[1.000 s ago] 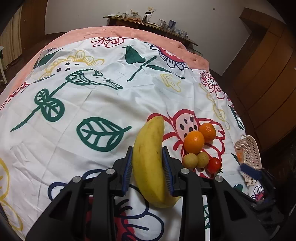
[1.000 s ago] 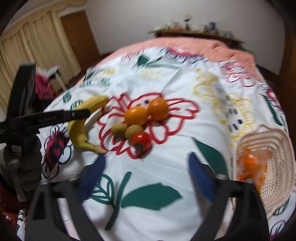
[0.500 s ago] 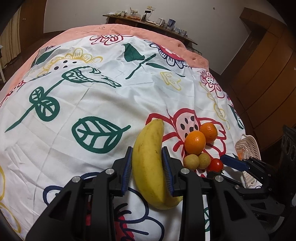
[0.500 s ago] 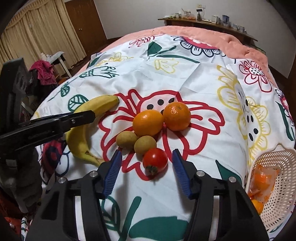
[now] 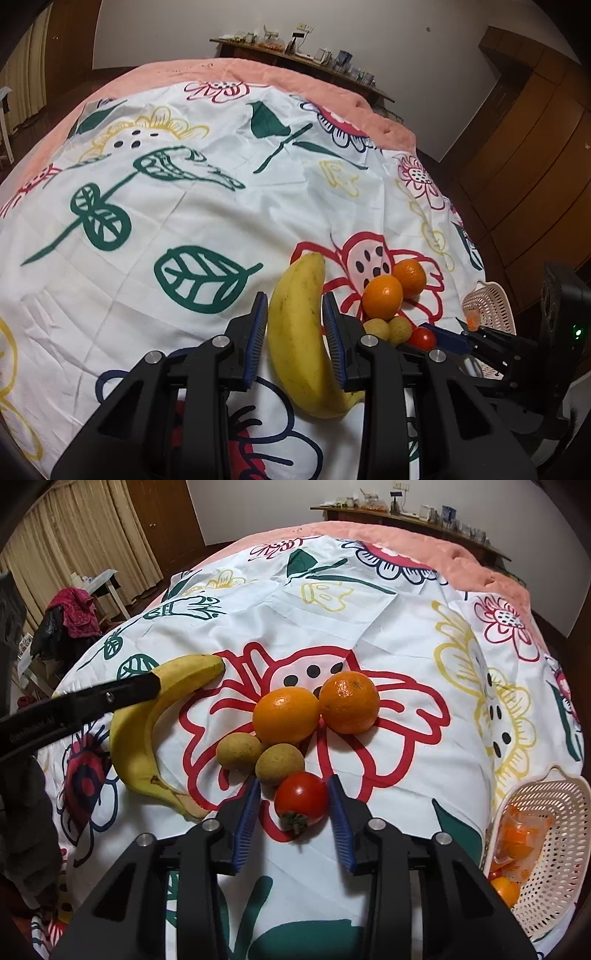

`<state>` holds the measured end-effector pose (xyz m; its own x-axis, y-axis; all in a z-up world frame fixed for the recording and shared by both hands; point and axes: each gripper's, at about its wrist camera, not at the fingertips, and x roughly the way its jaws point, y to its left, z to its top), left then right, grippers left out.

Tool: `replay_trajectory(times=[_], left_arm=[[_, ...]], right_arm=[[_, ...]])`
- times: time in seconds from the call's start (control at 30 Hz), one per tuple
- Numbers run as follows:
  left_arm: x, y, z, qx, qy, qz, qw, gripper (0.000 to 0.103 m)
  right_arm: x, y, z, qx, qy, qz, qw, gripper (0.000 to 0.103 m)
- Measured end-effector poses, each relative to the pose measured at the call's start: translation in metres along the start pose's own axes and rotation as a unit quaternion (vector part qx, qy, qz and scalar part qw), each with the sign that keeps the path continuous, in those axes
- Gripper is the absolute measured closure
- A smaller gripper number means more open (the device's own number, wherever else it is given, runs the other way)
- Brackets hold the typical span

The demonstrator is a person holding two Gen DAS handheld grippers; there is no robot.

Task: Organize fruits
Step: 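Close the right tool on the red cherry tomato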

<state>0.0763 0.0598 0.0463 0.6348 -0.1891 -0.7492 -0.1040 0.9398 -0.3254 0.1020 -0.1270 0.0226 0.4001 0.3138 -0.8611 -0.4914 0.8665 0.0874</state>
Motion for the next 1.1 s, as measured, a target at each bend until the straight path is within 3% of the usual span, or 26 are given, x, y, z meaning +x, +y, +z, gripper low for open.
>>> replay_trajectory(times=[0.17,0.37,0.6,0.77,0.87,1.1], left_arm=[[-0.003,-0.002,0.001,0.006,-0.005,0.005,1.0000,0.072],[0.007,0.011,-0.001,-0.017,0.021,0.009,0.9996,0.069],[0.022,0.006,-0.007,0.003,0.040,0.020,0.9990,0.064],[0.021,0.002,-0.008,0.016,0.032,0.022,0.9991,0.069],[0.014,0.005,-0.007,0.005,0.027,-0.002,0.9996,0.071],[-0.002,-0.005,-0.006,0.018,0.007,-0.012,0.9997,0.071]], right_arm=[[-0.012,0.003,-0.004,-0.005,-0.025,-0.013,1.000,0.072],[-0.027,0.001,-0.010,0.002,-0.051,-0.015,0.999,0.072],[-0.036,-0.006,-0.015,0.015,-0.066,-0.002,0.998,0.072],[-0.034,-0.005,-0.016,0.010,-0.059,0.003,0.998,0.071],[-0.027,0.002,-0.014,-0.010,-0.041,0.000,0.999,0.069],[-0.006,0.001,-0.002,-0.016,0.002,-0.010,1.000,0.067]])
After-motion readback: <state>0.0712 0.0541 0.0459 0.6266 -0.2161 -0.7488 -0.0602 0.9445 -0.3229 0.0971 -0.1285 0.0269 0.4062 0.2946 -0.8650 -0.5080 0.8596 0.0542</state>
